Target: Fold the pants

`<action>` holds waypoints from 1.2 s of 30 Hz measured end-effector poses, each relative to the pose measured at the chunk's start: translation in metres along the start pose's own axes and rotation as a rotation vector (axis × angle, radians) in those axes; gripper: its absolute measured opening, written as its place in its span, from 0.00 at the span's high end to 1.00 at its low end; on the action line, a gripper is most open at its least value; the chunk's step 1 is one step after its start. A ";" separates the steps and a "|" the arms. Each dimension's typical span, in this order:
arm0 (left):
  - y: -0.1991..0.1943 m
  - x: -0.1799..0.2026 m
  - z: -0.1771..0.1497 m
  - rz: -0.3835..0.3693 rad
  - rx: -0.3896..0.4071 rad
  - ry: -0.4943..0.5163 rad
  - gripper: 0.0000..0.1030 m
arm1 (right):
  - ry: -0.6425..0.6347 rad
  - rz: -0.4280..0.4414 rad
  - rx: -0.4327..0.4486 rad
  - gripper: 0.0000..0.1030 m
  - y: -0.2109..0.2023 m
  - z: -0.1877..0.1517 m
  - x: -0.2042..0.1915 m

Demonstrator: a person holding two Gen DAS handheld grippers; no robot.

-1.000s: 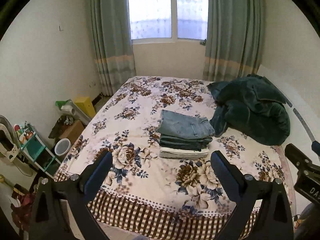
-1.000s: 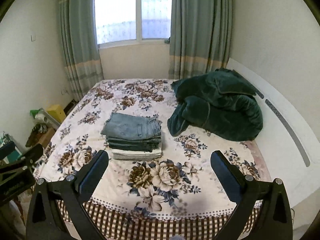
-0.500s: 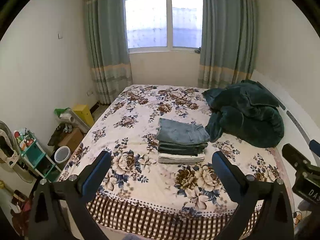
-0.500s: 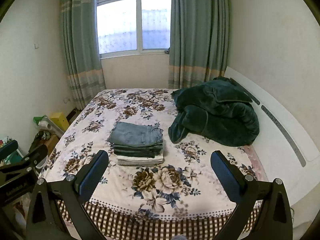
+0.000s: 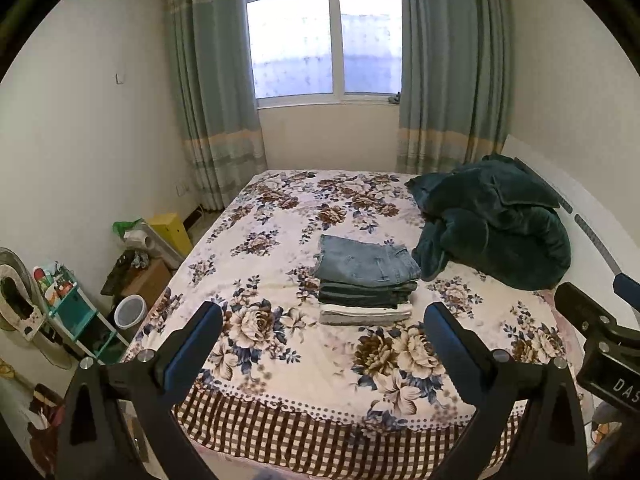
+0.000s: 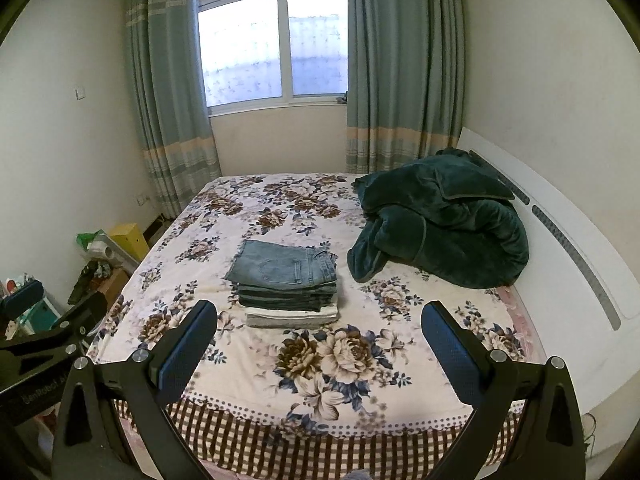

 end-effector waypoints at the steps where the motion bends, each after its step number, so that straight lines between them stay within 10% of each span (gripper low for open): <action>1: 0.000 0.000 0.000 -0.001 -0.001 -0.003 0.00 | 0.002 0.000 0.000 0.00 0.000 0.000 0.000; 36: -0.006 0.002 0.004 0.037 0.004 -0.025 0.00 | -0.014 0.017 -0.023 0.00 0.007 -0.006 -0.001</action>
Point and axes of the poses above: each gripper's, at about its wrist camera, not at the fingertips, and y roughly the way its jaws point, x to its right, z to its top, the point moved 5 cm from there along y, roughly the way its jaws point, and after that the axes turned 7 degrees about -x, right-handed, at the moved point
